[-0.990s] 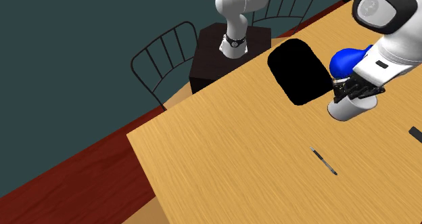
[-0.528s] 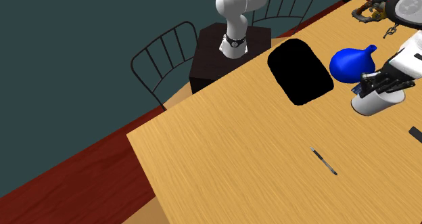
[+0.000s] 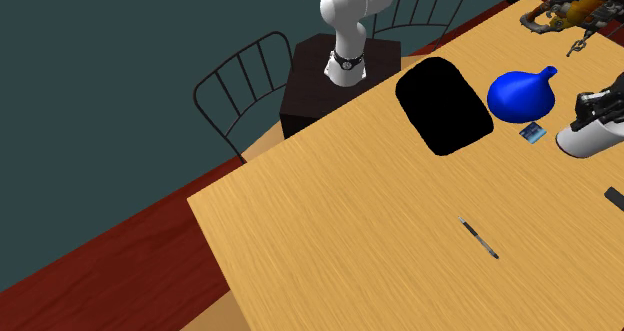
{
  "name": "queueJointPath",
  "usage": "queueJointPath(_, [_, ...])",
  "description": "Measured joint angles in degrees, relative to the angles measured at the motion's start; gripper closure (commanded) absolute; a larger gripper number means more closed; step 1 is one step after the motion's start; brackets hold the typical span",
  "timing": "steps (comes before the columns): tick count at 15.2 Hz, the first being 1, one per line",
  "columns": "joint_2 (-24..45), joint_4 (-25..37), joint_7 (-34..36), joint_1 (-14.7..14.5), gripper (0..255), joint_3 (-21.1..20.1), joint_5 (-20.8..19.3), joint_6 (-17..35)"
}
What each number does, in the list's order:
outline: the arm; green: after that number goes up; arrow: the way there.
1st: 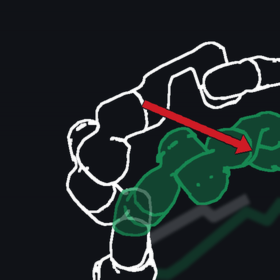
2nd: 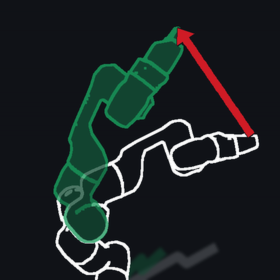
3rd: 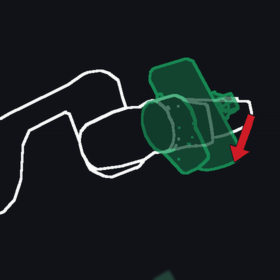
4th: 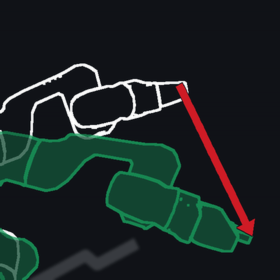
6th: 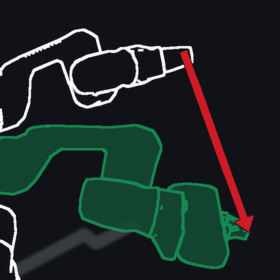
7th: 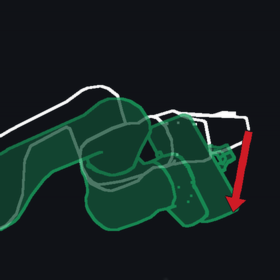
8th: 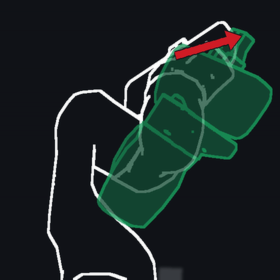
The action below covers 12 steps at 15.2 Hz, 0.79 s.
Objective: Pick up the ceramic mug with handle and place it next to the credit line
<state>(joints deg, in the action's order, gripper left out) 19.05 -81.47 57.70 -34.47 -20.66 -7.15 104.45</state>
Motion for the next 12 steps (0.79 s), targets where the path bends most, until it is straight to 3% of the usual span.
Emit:
queueJointPath(6, [9.4, 13.4, 6.6, -7.3, 255, -0.9, -4.0, -4.7])
queueJointPath(12, [10.7, 11.4, 7.7, -8.0, 255, -0.8, -4.6, -1.5])
